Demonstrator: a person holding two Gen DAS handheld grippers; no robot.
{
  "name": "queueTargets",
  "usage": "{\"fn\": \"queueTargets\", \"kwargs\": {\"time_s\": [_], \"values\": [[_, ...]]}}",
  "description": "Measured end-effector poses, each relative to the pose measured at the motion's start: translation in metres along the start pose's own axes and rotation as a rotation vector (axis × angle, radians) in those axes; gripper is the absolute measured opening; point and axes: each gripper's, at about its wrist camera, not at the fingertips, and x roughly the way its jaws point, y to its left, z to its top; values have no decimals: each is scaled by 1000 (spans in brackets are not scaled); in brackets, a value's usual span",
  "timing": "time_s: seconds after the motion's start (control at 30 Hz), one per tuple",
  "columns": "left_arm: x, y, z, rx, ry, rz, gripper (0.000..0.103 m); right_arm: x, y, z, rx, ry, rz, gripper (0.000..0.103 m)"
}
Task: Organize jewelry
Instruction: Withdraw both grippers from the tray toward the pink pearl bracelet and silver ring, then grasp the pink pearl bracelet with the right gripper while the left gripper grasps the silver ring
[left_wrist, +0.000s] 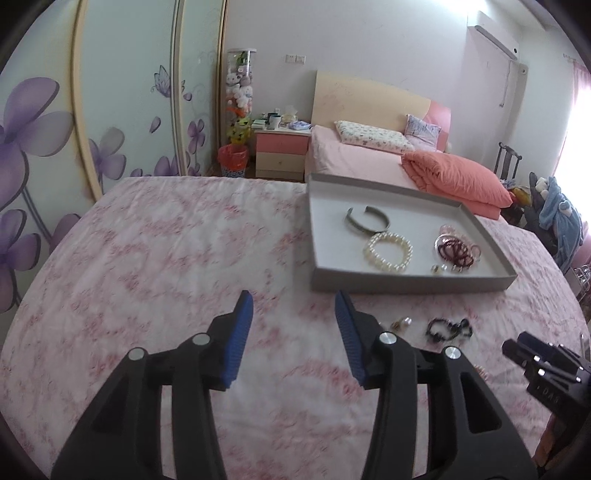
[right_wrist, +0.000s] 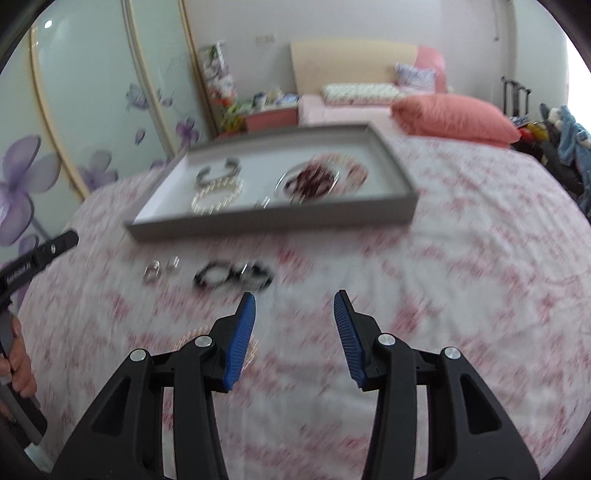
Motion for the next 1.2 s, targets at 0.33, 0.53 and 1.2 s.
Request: {"fn": "queueTargets", "kwargs": {"time_s": [0.33,0.53,1.2], "values": [[-3,-3,-7,1,34,-25,48,13,22,-21,-72,109,13,25],[3,-22,-10,49,57,-62,53,9,10,-24,-62,110,-35,7],[50,-77,-21,199,153,-90,59,7,-46,-14,101,76,-171,7]]}}
